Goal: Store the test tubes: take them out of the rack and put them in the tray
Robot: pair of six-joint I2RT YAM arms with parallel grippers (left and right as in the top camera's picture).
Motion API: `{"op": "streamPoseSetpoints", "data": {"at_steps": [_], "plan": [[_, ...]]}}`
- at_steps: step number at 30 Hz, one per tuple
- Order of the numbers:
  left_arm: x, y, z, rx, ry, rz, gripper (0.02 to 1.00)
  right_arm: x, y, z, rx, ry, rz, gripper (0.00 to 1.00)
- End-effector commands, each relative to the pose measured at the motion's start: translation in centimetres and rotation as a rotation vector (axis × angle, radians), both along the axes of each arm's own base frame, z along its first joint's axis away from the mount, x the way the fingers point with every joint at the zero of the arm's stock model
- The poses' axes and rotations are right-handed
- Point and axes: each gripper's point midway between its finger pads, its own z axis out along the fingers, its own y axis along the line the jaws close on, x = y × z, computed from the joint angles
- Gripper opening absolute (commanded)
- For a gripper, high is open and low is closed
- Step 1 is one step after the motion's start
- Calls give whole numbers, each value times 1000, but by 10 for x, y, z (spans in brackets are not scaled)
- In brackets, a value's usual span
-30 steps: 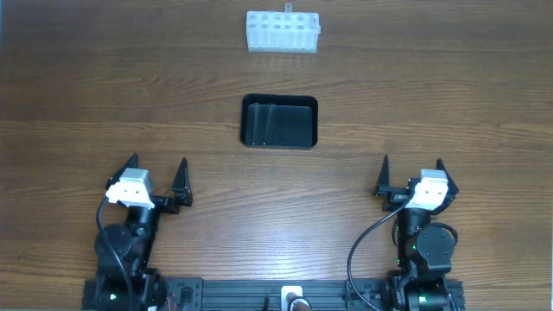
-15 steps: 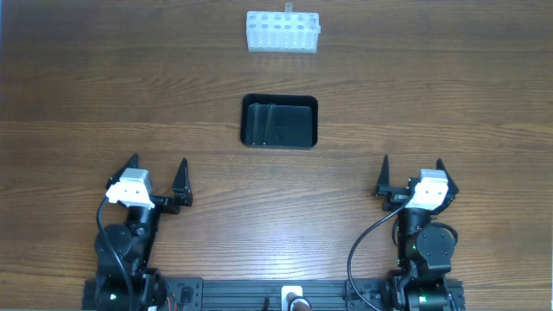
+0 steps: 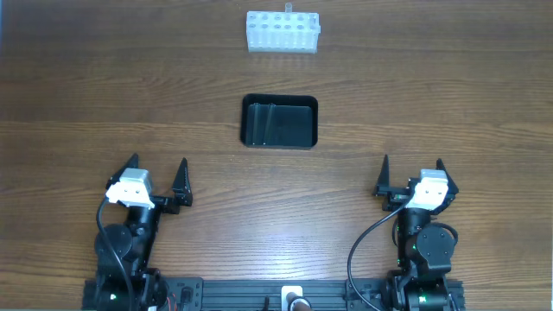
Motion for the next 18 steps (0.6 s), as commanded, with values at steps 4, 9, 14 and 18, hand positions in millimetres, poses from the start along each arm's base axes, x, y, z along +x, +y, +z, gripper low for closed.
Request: {"op": "streamPoseSetpoints", "data": {"at_steps": [4, 9, 14, 18], "plan": [[0, -1, -1, 10, -1, -8, 1000, 0, -1, -2, 0, -1, -1, 991], [0, -1, -1, 10, -1, -8, 1000, 0, -1, -2, 0, -1, -1, 993], [0, -1, -1, 10, -1, -8, 1000, 0, 0, 1, 1, -15, 1, 991], [0, -1, -1, 10, -1, -8, 998, 0, -1, -1, 0, -5, 0, 993]]}}
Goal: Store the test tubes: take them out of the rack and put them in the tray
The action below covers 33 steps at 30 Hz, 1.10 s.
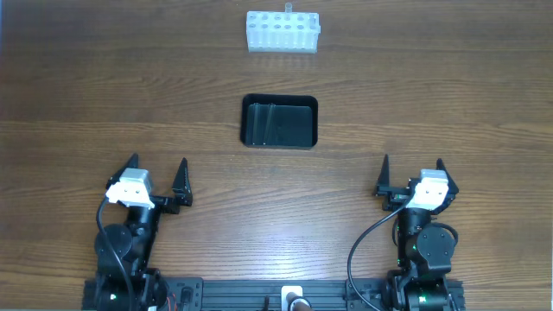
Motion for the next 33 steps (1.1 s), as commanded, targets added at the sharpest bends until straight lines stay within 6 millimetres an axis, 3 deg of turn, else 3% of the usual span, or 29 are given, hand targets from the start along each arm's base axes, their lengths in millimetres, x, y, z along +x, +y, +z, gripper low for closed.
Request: {"op": "streamPoseSetpoints", "data": {"at_steps": [1, 10, 18, 22, 27, 33], "plan": [[0, -1, -1, 10, -1, -8, 1000, 0, -1, -2, 0, 1, -1, 991], [0, -1, -1, 10, -1, -8, 998, 1, 3, 36, 133, -165, 22, 993], [0, -1, -1, 10, -1, -8, 1000, 23, 9, 54, 150, -61, 42, 991], [0, -1, -1, 10, -1, -8, 1000, 54, 20, 68, 160, 39, 94, 991], [0, -1, -1, 10, -1, -8, 998, 104, 49, 76, 209, 163, 196, 993], [0, -1, -1, 10, -1, -8, 1000, 164, 116, 65, 185, 367, 303, 991]]}}
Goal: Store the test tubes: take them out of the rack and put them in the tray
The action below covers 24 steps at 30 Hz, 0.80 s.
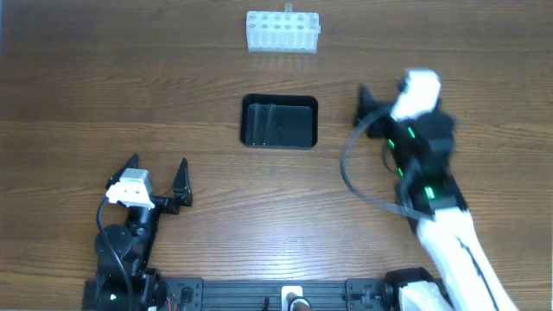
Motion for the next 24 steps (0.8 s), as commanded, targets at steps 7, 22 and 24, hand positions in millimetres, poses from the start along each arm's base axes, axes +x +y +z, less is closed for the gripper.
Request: {"op": "streamPoseSetpoints", "data": {"at_steps": [7, 22, 24], "plan": [[0, -1, -1, 10, -1, -8, 1000, 85, 123, -20, 6, 262, 115, 993], [0, -1, -1, 10, -1, -8, 998, 190, 188, -53, 27, 271, -55, 991], [0, -1, -1, 10, -1, -8, 1000, 204, 191, -59, 19, 260, -76, 991]]}}
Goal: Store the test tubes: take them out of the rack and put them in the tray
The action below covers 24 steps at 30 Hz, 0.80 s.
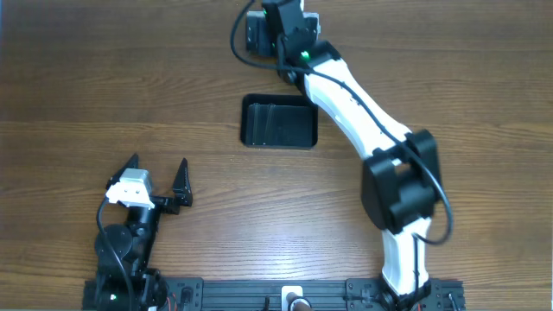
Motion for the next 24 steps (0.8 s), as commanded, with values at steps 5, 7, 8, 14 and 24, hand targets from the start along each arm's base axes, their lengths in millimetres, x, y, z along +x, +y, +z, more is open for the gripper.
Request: {"op": "streamPoseSetpoints", "data": {"at_steps": [5, 7, 8, 14, 24], "plan": [[0, -1, -1, 10, -1, -8, 1000, 46, -3, -17, -44, -57, -148, 991], [0, -1, -1, 10, -1, -8, 1000, 49, -4, -21, -54, -64, -155, 993], [0, -1, -1, 10, -1, -8, 1000, 50, -5, -24, -57, -62, -156, 991], [0, -1, -1, 10, -1, -8, 1000, 62, -7, -36, -103, -93, -129, 991], [0, -1, -1, 10, -1, -8, 1000, 70, -14, -41, -113, -113, -149, 923]]}}
